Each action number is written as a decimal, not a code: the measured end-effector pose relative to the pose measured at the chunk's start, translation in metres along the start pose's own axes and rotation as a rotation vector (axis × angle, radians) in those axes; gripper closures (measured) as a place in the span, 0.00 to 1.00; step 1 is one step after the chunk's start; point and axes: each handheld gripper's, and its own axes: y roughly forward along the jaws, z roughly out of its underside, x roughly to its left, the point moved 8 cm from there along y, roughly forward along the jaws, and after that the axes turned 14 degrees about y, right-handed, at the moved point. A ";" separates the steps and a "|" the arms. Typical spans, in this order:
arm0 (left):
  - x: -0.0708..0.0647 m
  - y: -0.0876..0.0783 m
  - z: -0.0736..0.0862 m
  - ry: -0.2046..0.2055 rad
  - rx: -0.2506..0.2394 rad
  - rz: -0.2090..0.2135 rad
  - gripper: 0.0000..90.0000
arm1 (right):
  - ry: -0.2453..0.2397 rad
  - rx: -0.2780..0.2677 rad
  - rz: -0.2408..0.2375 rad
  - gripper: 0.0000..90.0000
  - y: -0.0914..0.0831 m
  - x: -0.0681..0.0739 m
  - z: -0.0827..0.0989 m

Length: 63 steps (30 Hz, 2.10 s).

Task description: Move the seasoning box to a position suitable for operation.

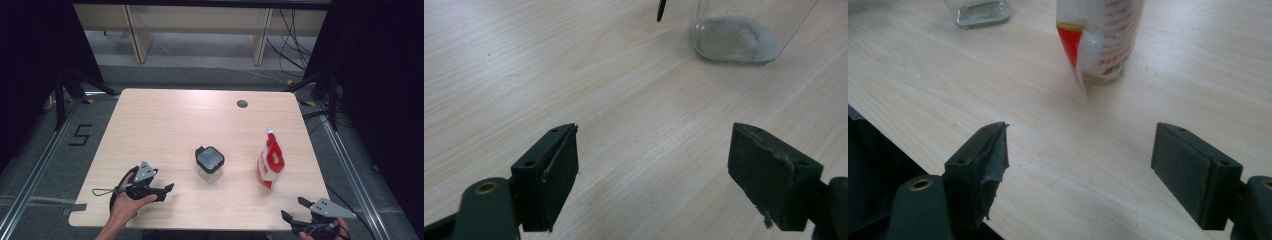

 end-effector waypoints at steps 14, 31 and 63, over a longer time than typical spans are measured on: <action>0.005 0.012 -0.012 -0.018 -0.016 0.002 0.21 | -0.012 0.003 -0.004 0.28 0.001 0.002 0.000; 0.021 0.055 -0.059 0.060 -0.107 0.046 0.54 | -0.005 0.004 -0.011 0.29 0.002 0.002 0.000; 0.015 0.095 -0.086 0.203 -0.118 0.103 0.94 | -0.007 0.015 -0.013 0.29 0.002 0.000 0.001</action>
